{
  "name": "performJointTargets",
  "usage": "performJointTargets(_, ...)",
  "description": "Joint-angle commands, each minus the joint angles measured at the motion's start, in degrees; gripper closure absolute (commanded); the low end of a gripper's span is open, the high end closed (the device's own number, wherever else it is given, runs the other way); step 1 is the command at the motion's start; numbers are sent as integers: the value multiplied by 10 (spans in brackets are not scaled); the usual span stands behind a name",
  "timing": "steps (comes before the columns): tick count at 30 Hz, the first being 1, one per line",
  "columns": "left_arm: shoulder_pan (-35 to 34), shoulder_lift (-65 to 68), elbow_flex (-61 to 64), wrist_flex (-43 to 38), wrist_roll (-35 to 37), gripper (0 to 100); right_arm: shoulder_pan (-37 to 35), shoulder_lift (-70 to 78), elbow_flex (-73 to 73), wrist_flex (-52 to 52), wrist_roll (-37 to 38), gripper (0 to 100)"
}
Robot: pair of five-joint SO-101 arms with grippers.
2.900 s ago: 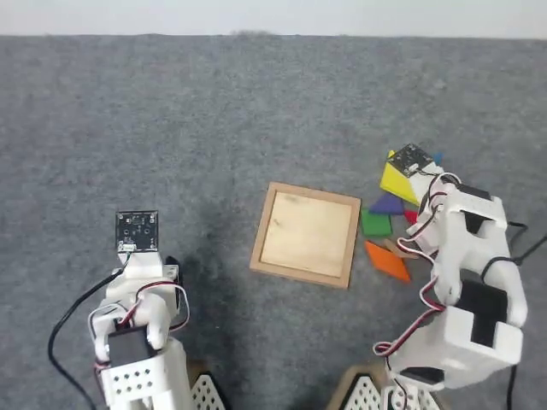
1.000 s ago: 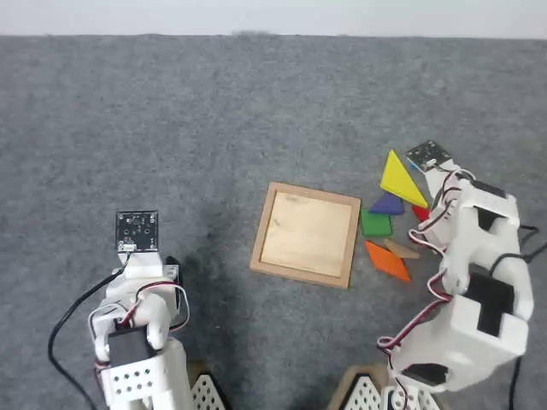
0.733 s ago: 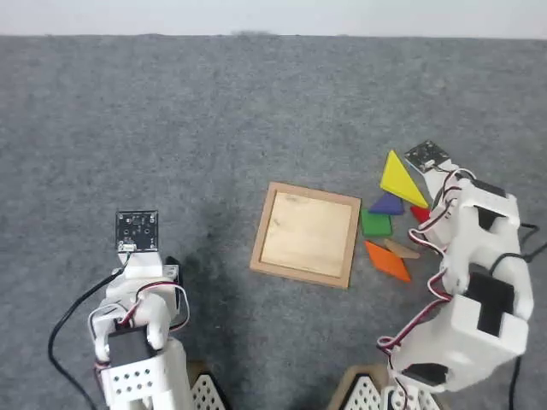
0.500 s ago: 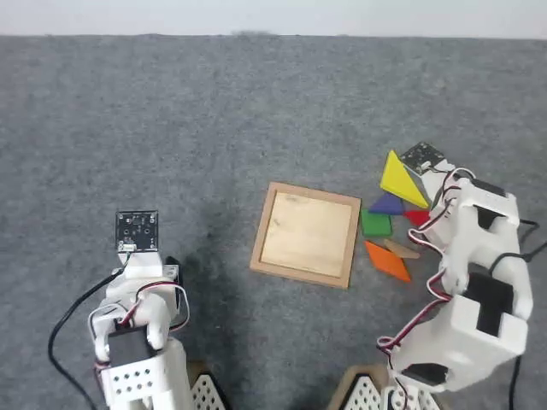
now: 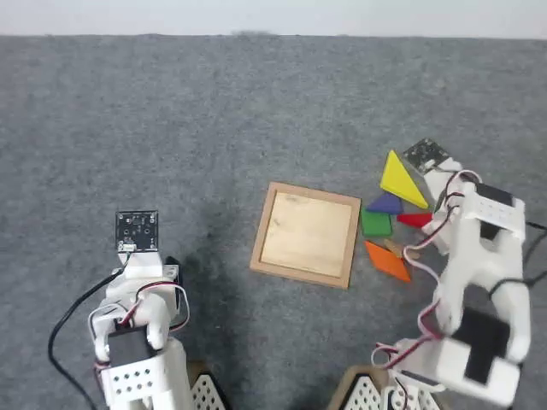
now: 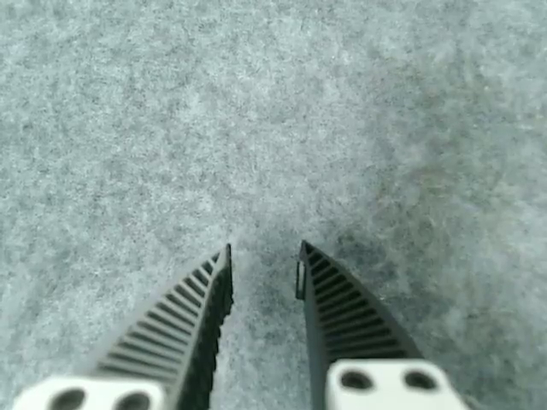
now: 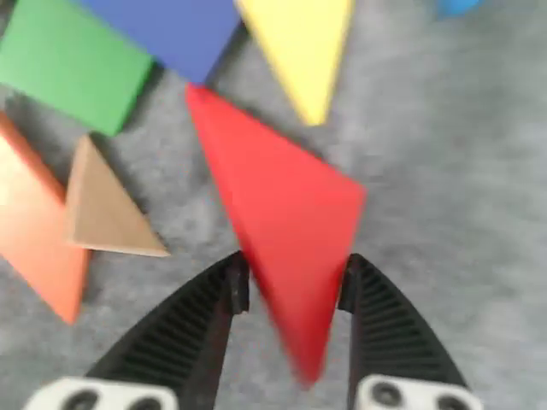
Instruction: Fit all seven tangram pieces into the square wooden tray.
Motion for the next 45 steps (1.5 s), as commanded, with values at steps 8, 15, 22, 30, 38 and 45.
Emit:
performJointTargets(8,-2,2,-5,4,-6,879,-51,80,-91,6,-3,701)
performJointTargets(15,-2,2,-5,4,-6,879,-52,224,-164,30,38,701)
performJointTargets(22,-2,2,-5,4,-6,879,-48,239,-163,44,61,703)
performJointTargets(30,-2,2,-5,4,-6,879,2,247,-135,46,62,703)
performJointTargets(38,-2,2,-5,4,-6,879,19,220,-96,38,62,703)
performJointTargets(45,-2,2,-5,4,-6,879,29,136,22,-29,62,703)
